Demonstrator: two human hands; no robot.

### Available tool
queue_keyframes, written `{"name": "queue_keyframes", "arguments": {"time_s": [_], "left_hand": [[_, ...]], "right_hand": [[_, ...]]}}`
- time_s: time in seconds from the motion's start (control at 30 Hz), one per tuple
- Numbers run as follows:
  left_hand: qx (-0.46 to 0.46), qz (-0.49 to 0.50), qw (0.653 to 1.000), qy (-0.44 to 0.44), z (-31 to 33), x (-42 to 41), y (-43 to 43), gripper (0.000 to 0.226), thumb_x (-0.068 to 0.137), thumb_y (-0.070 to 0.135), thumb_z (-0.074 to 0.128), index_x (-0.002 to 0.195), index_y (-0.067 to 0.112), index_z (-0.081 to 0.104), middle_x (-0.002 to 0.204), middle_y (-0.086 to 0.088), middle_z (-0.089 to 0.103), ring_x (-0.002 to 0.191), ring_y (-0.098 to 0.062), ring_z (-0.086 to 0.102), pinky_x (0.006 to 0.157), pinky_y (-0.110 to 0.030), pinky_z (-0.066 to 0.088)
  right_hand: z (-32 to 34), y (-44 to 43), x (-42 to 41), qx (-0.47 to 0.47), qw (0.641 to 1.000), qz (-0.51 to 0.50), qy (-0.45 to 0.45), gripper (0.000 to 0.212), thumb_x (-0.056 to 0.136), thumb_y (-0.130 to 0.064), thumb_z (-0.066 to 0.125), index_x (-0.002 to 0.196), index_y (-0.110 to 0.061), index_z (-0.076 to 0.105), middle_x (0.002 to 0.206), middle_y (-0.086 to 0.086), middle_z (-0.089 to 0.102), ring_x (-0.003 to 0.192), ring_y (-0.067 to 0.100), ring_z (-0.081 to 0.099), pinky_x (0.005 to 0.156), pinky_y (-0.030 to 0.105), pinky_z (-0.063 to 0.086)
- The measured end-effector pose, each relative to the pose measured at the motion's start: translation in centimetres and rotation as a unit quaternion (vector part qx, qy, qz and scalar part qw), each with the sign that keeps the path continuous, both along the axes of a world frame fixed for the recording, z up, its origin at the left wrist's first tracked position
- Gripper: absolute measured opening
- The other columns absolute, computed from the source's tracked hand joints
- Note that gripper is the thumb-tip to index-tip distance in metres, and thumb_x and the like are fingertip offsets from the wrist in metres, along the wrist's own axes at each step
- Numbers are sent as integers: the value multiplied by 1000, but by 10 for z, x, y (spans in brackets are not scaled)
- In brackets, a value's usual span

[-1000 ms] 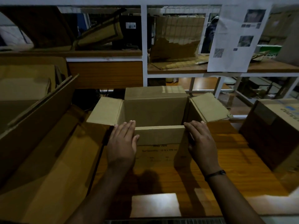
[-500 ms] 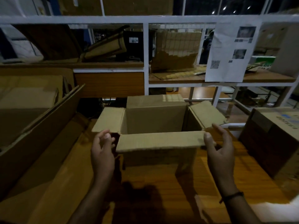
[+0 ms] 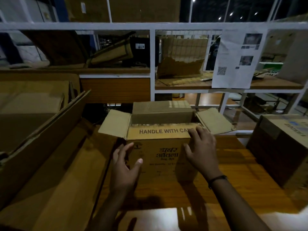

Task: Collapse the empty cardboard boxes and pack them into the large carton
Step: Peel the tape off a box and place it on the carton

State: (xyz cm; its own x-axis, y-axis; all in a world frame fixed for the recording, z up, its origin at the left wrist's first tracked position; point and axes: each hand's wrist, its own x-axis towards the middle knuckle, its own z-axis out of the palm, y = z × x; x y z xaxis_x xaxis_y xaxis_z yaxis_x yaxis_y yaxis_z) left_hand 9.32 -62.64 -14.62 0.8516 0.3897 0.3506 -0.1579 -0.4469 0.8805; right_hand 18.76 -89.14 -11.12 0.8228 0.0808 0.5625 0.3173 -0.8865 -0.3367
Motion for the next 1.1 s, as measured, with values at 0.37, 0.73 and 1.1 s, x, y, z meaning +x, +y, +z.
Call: {"name": "queue_keyframes", "arguments": {"time_s": [0.37, 0.73, 1.1], "left_hand": [[97, -52, 993, 39, -42, -8, 5, 87, 86, 16, 81, 154, 48, 36, 165, 6, 22, 133, -8, 37, 68, 6, 41], [140, -40, 989, -11, -49, 9, 18, 94, 80, 12, 86, 156, 39, 37, 161, -4, 28, 138, -15, 38, 88, -9, 45], [267, -22, 963, 28, -19, 23, 34, 137, 61, 36, 98, 159, 53, 4, 169, -7, -20, 152, -45, 11, 104, -65, 45]], "right_hand": [[-80, -7, -34, 109, 992, -21, -57, 77, 73, -14, 86, 139, -21, 47, 155, 19, 25, 142, 41, 29, 105, 63, 42], [-88, -14, -23, 107, 989, 99, 8, 101, 73, -18, 89, 153, -39, 30, 166, 10, 5, 151, 40, 16, 91, 44, 55], [-42, 11, -22, -45, 994, 97, -12, 83, 80, -68, 68, 153, -37, 44, 169, 8, 9, 150, 47, 11, 105, 68, 41]]}}
